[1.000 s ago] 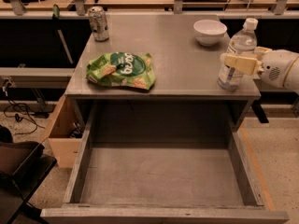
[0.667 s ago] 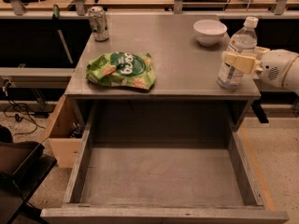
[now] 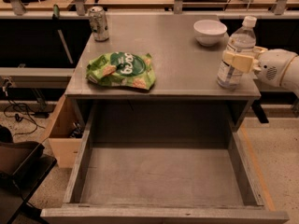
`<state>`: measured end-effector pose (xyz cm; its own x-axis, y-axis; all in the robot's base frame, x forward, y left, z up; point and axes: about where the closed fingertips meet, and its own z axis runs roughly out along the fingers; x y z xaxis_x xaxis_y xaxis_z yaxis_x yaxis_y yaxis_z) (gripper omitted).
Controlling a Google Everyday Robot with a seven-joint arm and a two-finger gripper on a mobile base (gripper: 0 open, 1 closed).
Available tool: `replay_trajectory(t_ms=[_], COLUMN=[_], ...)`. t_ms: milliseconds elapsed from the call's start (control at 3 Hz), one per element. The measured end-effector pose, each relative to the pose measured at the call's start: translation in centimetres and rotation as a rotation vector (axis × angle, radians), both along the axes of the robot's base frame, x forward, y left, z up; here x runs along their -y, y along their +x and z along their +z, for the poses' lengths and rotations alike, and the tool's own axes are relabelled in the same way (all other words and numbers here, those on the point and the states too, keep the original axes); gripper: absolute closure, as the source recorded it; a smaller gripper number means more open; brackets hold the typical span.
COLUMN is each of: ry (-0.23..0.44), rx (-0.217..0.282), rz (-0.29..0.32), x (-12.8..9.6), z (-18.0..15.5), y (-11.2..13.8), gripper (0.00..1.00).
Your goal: Move blue plastic bottle near 7up can
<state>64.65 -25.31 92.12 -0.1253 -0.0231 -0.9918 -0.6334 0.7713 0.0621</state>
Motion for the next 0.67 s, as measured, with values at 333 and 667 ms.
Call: replay_trajectory(t_ms=[333,667], ry=[0.0,0.018], rx=[0.0,0.024], rz=[0.0,-0.003], x=[0.0,-1.0], z=[0.0,3.1], y=[0.0,-0.2], gripper=[1.0,1.0])
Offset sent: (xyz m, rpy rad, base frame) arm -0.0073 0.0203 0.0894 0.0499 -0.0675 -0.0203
